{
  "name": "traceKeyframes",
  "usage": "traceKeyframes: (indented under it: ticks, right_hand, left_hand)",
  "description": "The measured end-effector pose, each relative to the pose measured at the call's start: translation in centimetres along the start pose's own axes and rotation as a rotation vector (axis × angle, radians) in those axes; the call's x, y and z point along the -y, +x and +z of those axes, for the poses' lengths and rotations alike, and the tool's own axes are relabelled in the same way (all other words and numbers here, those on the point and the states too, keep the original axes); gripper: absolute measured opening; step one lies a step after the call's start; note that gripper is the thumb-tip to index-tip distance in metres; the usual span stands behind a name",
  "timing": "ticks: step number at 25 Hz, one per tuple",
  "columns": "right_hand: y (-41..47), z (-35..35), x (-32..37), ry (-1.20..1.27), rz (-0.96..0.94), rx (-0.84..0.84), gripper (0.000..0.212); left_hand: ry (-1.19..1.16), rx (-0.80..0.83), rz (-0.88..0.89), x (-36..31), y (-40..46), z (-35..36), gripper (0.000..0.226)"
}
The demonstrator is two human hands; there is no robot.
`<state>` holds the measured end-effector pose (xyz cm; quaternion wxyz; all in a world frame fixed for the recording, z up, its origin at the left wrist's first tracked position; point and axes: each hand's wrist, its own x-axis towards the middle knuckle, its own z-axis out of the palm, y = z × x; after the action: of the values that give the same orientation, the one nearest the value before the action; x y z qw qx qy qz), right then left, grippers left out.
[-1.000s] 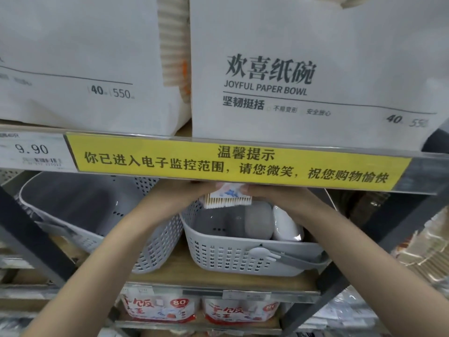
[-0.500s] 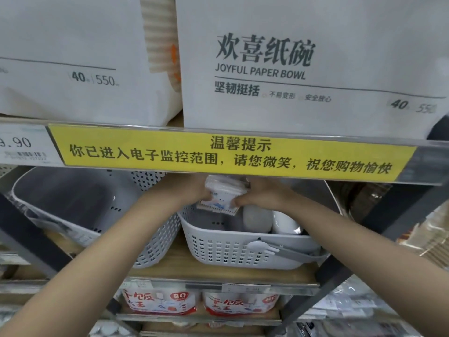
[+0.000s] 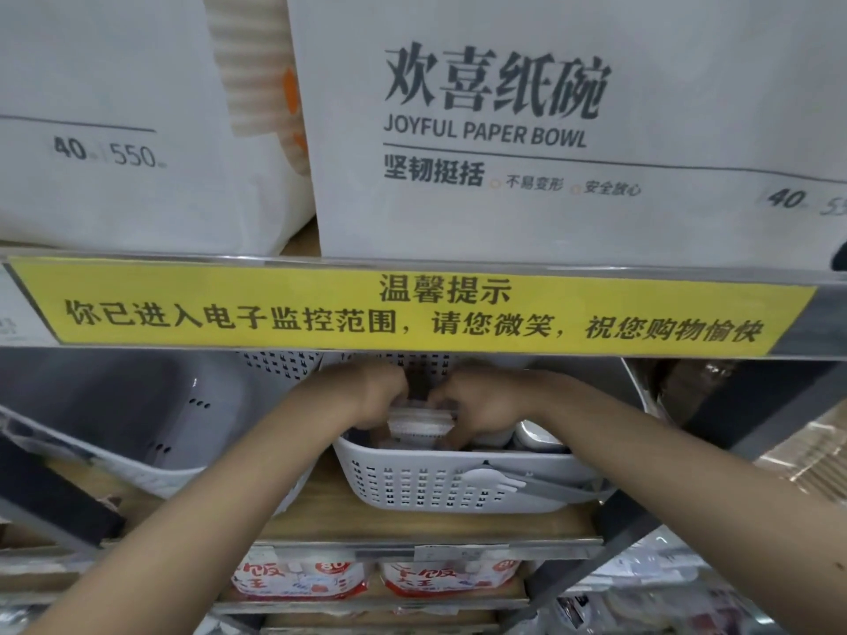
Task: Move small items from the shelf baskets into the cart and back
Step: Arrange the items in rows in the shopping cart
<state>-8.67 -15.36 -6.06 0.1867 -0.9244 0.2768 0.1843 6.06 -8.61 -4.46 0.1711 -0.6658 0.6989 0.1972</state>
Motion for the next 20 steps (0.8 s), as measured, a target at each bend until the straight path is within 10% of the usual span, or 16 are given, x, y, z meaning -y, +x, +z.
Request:
traceKeyframes:
  ticks: [20]
  right_hand:
    - [-0.3,0.3,-0.3,0.100,0.005,-0.047,0.038]
  left_hand:
    - [-0.199,0.006,0.049,0.0,1.0,0.2,0.031]
